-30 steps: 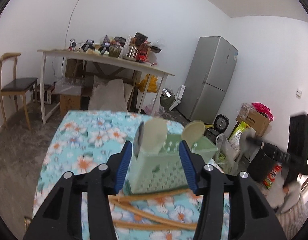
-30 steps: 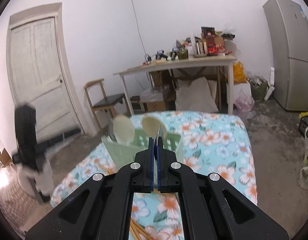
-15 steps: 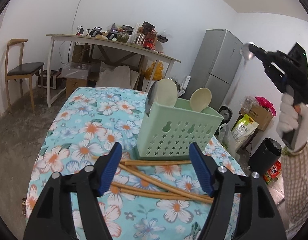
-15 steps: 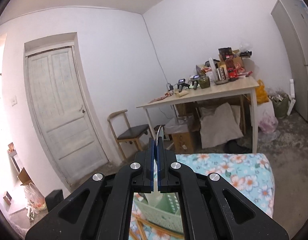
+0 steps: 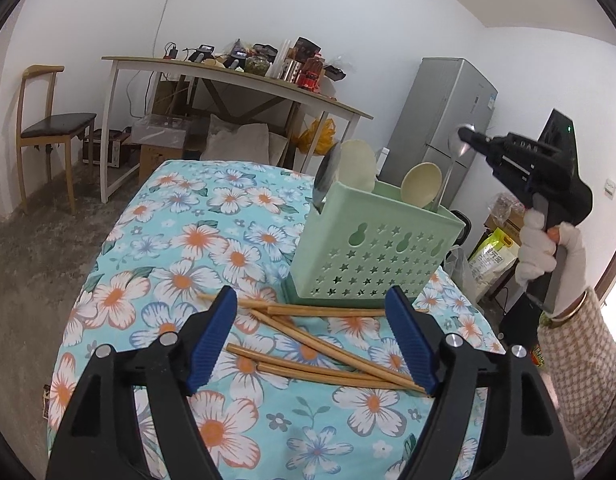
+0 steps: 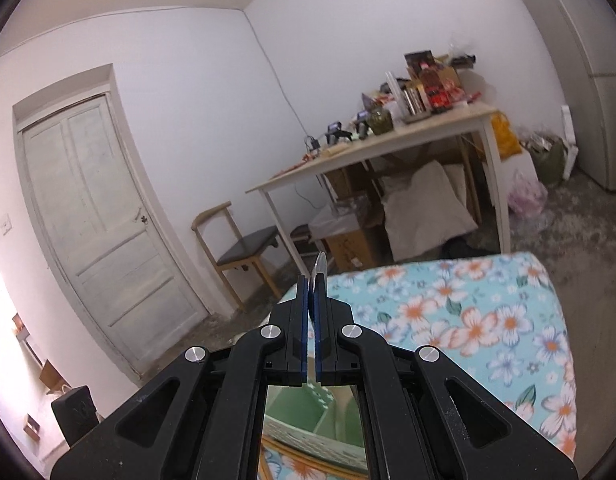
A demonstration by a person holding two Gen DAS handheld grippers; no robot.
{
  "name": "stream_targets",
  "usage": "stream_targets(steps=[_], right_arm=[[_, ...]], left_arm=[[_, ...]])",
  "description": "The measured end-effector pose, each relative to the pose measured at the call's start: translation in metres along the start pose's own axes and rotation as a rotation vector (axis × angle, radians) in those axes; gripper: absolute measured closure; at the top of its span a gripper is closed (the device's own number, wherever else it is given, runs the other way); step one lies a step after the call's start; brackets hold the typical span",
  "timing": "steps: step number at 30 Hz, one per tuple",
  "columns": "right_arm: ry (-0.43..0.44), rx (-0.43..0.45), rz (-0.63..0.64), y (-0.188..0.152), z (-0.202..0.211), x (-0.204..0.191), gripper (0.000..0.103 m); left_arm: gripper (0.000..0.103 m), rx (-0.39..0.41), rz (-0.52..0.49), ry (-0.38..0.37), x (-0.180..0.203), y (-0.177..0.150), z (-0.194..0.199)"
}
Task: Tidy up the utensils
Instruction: 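Open the left tool to drop the paddle while the right tool releases the spoon into the basket, then withdraw both open tools from the basket back over the bed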
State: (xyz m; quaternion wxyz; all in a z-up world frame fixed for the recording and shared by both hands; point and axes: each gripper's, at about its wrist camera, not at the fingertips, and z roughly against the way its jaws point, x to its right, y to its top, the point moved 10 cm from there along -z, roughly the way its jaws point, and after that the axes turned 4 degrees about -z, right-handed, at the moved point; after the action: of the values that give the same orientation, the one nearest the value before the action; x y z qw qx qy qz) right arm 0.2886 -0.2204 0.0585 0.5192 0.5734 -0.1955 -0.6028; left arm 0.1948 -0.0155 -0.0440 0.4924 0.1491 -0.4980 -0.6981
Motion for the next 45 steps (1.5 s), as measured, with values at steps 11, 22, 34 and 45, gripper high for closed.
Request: stream_targets(steps=[11, 22, 34, 45], right_arm=[[-0.011, -0.012, -0.035, -0.015, 0.025, 0.002, 0.068], [-0.047, -0.072, 0.014, -0.062, 0.081, -0.021, 0.012], [-0.258, -0.424, -0.248, -0.209, 0.051, 0.032, 0.008], [-0.314, -0.451, -0.305, -0.242, 0.044, 0.049, 0.008]], left_arm=[[0.028, 0.005, 0.001, 0.003, 0.008, 0.003, 0.005], [0.024, -0.048, -0.013, 0.022, 0.021, -0.011, 0.015], [0.024, -0.290, 0.062, 0.074, 0.009, -0.085, -0.022], [0.015, -0.313, 0.168, 0.090, -0.001, -0.098, -0.033]])
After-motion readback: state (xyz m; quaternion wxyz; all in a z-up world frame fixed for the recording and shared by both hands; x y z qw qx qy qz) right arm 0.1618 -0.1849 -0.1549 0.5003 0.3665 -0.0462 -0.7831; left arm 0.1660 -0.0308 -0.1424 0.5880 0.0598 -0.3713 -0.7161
